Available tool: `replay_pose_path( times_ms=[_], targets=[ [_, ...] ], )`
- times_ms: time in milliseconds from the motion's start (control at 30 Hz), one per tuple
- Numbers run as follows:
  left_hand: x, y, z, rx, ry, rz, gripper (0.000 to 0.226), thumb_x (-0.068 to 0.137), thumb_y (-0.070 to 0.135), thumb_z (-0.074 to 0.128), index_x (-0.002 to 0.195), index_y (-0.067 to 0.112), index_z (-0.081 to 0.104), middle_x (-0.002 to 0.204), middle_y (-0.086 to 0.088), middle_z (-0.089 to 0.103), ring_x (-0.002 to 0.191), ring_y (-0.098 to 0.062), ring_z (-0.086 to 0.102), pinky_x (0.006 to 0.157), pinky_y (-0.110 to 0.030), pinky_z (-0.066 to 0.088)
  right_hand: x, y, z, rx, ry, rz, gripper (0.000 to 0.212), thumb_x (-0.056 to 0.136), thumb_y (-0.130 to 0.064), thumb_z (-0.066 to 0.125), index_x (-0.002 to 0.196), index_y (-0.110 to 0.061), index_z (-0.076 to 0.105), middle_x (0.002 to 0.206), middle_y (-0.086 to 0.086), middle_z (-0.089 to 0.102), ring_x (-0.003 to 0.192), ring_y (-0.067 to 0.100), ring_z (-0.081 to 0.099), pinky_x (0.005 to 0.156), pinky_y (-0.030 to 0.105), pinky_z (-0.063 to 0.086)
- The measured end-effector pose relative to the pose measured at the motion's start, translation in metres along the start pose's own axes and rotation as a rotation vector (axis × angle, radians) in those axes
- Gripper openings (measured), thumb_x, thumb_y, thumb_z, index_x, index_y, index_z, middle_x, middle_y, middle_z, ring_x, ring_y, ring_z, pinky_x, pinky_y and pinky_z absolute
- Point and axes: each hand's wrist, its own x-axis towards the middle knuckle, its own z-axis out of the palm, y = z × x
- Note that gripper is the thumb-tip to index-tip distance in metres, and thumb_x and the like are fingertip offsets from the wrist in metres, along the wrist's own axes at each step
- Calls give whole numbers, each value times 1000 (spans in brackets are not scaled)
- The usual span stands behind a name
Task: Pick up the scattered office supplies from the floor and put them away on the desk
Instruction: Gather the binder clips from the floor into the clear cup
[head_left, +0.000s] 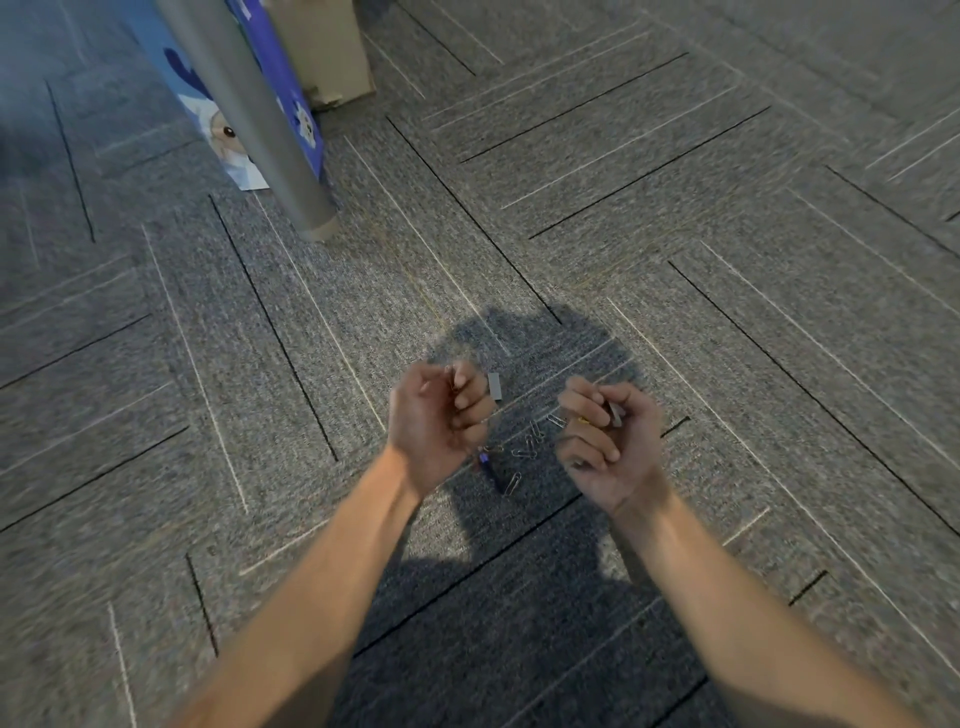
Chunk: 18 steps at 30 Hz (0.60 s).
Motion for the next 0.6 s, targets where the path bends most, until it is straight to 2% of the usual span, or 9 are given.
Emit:
replay_pose_path(
  times_ms=[67,133,267,333,433,533,600],
  targets=[
    [-1,0,1,-63,16,28,31,95,30,25,67,21,34,59,7,25,45,-6,22,32,-13,22,1,6,0,-6,36,-6,18,80,-15,35,65,-15,44,54,-5,51,27,2,23,23,15,20],
    [1,-1,-1,-87,36,38,36,99,33,28,67,21,36,56,8,29,42,-5,25,30,-15,23,1,12,1,-4,85,-6,22,81,-16,34,66,-11,49,59,-1,58,27,2,35,23,13,24],
    [5,-2,-12,-17,91,17,31,100,30,33,74,19,44,56,8,35,42,-4,28,31,-14,26,-4,13,-2,13,157,35,20,80,-15,34,71,-11,52,62,-1,51,44,8,54,31,12,38],
    [6,-2,-18,149,114,-13,27,101,30,35,86,14,51,58,8,37,44,-5,27,33,-15,25,-4,12,0,-88,212,54,21,84,-12,32,73,-11,50,62,-2,44,52,10,53,34,13,39],
    [8,-4,-20,405,140,-56,29,102,25,34,118,10,53,62,7,38,49,-7,26,36,-17,25,1,10,6,-196,246,36,16,84,-9,33,74,-11,46,53,-4,35,52,9,43,34,14,32],
    [9,-8,-15,424,122,-76,33,103,25,31,124,9,51,63,6,35,51,-7,25,39,-17,24,6,7,14,-127,227,-37,16,84,-6,37,79,-8,52,48,-4,36,52,11,42,38,17,35],
    [10,-11,-14,427,120,-84,34,103,27,32,122,7,52,62,6,34,52,-8,25,40,-18,23,6,4,18,-100,249,-79,24,88,-6,38,84,-3,61,58,2,49,52,13,47,41,21,43]
  ],
)
